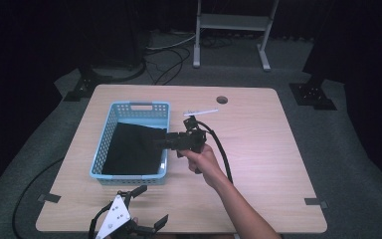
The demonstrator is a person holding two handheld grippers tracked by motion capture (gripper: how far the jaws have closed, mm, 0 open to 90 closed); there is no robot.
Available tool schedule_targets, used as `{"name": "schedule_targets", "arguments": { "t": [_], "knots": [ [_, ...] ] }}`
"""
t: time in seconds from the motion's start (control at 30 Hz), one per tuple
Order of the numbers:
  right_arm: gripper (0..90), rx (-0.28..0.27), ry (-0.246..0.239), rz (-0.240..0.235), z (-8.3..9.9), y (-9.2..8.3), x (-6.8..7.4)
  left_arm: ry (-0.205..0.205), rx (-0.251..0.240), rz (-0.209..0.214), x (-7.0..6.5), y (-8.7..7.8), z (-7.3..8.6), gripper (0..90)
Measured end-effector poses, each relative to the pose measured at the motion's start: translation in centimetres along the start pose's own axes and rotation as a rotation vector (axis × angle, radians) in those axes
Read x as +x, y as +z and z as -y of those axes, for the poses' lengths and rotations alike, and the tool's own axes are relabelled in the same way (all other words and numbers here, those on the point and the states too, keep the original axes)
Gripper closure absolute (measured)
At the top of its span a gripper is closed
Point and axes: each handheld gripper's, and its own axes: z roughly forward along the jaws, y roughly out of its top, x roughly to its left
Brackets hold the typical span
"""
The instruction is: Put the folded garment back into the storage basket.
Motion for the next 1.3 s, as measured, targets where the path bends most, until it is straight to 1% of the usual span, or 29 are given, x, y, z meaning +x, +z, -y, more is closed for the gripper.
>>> {"name": "schedule_targets", "arguments": {
  "t": [0.13,0.2,0.3,0.43,0.7,1.3],
  "knots": [
    [9.7,-0.008,0.013,-0.003,0.3,-0.4,-0.3,0.002,0.001,-0.001,0.0,0.0,0.0,0.0],
    [4.4,-0.004,0.023,0.000,0.5,-0.6,-0.3,0.002,0.001,0.000,0.0,0.0,0.0,0.0],
    [4.1,0.001,0.016,0.007,0.6,-0.8,-0.4,0.003,0.002,-0.001,0.0,0.1,0.0,0.0],
    [3.5,-0.006,0.020,0.003,0.6,-1.0,-0.4,0.004,0.003,-0.001,0.0,0.1,0.1,0.0],
    [2.7,-0.004,0.014,-0.004,0.8,-1.5,-0.4,0.006,0.004,0.000,-0.1,0.1,0.1,0.0],
    [2.7,-0.015,0.017,0.014,1.6,-3.1,-0.8,0.008,0.010,-0.001,-0.1,0.2,0.1,0.0]
  ]
}}
